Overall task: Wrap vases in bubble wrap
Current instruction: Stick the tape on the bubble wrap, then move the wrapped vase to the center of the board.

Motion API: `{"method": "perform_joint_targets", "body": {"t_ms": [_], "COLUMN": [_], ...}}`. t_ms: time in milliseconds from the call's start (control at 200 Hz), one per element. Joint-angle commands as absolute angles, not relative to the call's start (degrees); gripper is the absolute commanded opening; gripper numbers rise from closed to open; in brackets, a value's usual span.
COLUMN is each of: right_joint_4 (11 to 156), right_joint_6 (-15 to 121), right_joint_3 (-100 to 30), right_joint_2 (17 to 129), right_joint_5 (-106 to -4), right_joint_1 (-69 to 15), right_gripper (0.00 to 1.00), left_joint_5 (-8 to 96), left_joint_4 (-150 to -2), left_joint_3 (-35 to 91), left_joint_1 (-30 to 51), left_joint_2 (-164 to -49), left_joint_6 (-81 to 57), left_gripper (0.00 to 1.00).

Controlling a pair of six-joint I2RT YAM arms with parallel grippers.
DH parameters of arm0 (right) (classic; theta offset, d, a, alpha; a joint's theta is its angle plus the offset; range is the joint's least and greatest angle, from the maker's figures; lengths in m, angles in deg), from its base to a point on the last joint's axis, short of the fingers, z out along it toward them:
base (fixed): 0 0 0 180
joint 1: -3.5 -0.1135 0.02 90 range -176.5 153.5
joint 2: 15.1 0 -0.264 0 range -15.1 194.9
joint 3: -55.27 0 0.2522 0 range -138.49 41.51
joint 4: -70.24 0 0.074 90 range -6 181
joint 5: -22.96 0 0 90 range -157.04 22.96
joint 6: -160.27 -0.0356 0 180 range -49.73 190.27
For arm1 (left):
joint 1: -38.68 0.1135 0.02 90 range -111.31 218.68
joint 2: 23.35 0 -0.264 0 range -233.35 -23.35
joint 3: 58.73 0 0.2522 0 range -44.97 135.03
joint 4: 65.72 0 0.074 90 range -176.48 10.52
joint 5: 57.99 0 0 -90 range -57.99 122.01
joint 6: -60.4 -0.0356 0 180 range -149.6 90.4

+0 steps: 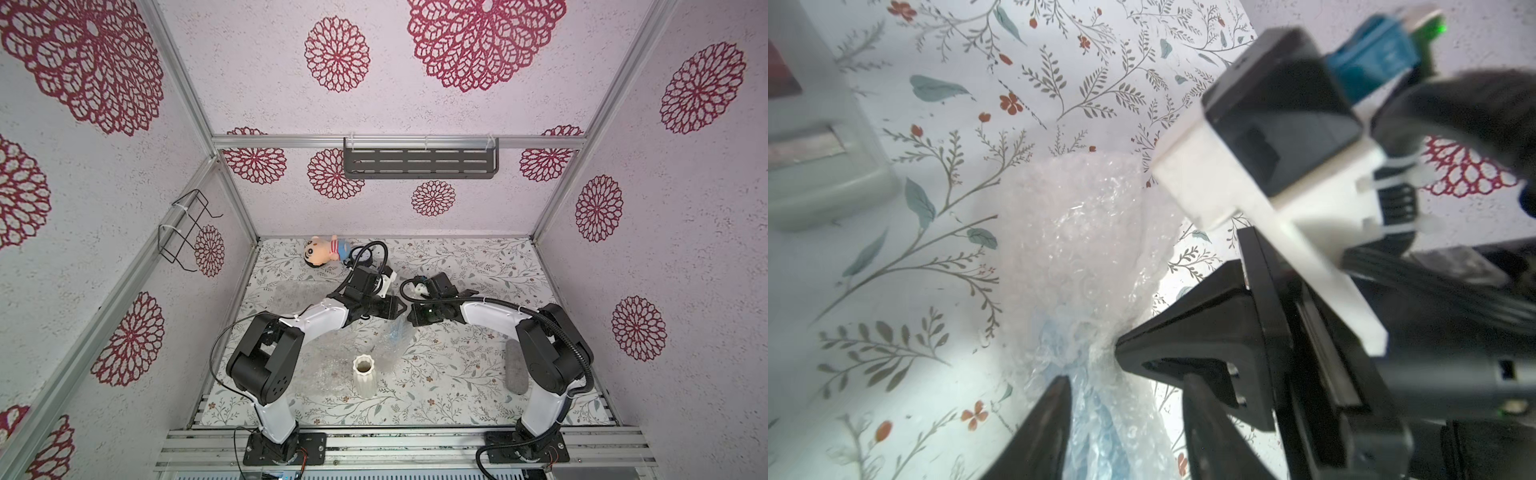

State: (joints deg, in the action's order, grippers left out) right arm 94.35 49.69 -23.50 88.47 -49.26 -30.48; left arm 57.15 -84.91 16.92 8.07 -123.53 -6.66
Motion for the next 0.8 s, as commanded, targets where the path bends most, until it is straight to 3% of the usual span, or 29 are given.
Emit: {"method": "perform_joint_targets", "body": {"t_ms": [0, 150, 400, 796], "right_joint_4": [92.5, 91.4, 90.4, 90.8], "right_joint_6": [49.1, 48.8, 48.6, 48.2], "right_joint_3": [-24.2, -24.6, -24.6, -22.6], "right_joint_2": [85.8, 87.4, 87.2, 82.7], "right_joint_5": [-48.4, -47.3, -47.6, -49.7], "right_joint_1": [-30.7, -30.8, -30.9, -30.9], "right_gripper": [0.00, 0.00, 0.00, 0.00], "left_joint_5": [56.3, 58.2, 59.3, 63.3], "left_joint_4": [-93.2, -97.0, -100.5, -91.9], "left_joint_3": [17.3, 16.4, 16.8, 13.6], "left_joint_1": [7.8, 7.2, 7.1, 7.0], "left_joint_2": [-121.6, -121.1, -124.2, -127.6], "left_joint_6": [-6.3, -5.4, -6.5, -1.0], "left_gripper": [0.55, 0.66, 0.68, 0.48]}}
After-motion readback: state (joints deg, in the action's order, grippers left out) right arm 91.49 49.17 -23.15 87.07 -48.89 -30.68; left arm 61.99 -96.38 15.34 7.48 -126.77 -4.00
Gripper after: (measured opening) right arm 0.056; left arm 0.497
